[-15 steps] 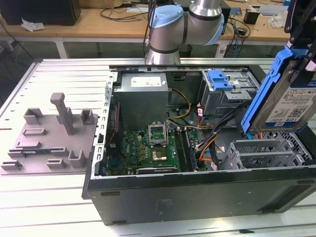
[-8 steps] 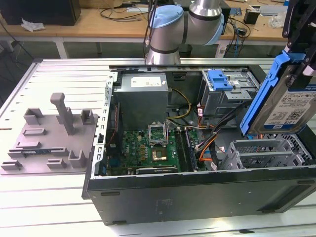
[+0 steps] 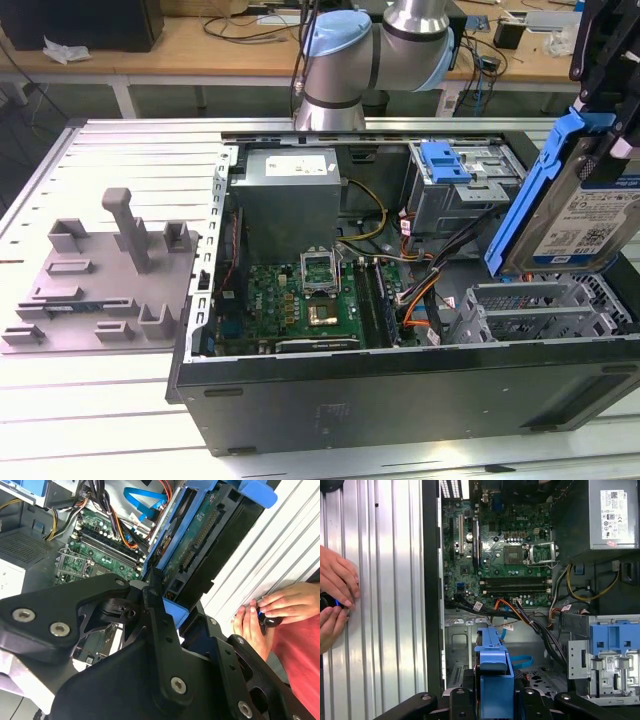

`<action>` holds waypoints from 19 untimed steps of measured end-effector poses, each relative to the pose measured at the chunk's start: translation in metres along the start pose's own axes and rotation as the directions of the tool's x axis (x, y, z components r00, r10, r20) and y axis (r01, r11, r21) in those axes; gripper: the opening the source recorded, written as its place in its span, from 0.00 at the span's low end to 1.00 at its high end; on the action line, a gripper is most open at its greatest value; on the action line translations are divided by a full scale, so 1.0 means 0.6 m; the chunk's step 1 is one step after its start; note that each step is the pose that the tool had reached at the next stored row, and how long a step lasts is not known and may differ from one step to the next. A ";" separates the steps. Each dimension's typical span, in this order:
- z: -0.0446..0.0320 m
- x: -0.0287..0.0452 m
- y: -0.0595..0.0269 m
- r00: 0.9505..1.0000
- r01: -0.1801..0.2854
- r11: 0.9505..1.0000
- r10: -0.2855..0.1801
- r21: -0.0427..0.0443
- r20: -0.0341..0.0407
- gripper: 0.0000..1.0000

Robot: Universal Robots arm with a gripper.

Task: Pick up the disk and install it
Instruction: 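Insert the disk into the insertion slot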

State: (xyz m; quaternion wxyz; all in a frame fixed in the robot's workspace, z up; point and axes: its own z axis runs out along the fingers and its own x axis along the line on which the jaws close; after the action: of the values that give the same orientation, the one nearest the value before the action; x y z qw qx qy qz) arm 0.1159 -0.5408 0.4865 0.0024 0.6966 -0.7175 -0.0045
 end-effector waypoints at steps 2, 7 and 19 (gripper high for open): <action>0.002 0.000 0.000 1.000 0.000 1.000 0.000 0.000 0.000 0.37; 0.006 0.000 0.000 1.000 0.000 1.000 0.000 0.000 0.000 0.37; 0.017 0.003 0.000 1.000 0.000 1.000 0.000 0.000 0.000 0.37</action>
State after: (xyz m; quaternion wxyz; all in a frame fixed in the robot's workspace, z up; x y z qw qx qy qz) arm 0.1159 -0.5425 0.4760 0.0024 0.6966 -0.7174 -0.0045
